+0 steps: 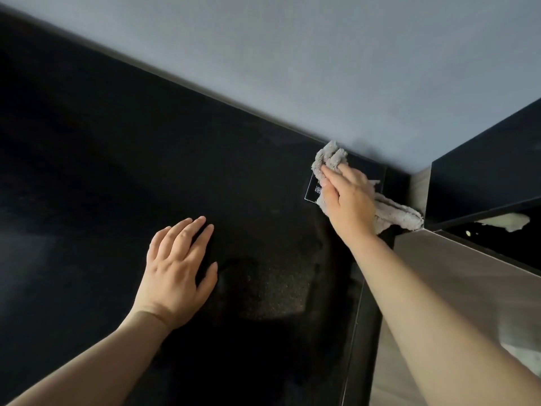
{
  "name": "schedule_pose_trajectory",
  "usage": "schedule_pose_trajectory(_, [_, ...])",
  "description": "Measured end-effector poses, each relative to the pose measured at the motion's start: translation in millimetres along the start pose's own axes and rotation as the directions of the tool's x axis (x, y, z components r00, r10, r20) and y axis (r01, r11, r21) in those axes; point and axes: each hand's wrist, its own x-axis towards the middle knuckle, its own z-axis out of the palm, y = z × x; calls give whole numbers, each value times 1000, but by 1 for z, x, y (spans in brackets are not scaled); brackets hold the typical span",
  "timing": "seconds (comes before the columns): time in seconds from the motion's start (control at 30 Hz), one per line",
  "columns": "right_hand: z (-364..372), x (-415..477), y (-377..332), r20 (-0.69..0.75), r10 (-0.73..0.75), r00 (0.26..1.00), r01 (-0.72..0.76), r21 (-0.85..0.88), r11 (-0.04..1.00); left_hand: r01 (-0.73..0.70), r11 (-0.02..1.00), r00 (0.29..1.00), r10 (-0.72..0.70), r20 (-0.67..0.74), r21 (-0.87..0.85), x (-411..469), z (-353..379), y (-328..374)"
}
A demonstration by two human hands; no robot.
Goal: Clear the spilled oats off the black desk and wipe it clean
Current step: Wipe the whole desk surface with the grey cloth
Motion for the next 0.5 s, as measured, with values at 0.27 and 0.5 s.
schedule_pose_trajectory(0.27, [-37, -121, -59, 132, -32, 991, -6, 278, 960, -24, 999, 999, 22, 34, 41, -2, 3, 1])
schedule_pose_trajectory(0.5, [-27, 20, -8, 16, 258, 966, -258, 1, 966, -50, 999, 999, 50, 8, 4, -6, -1, 2])
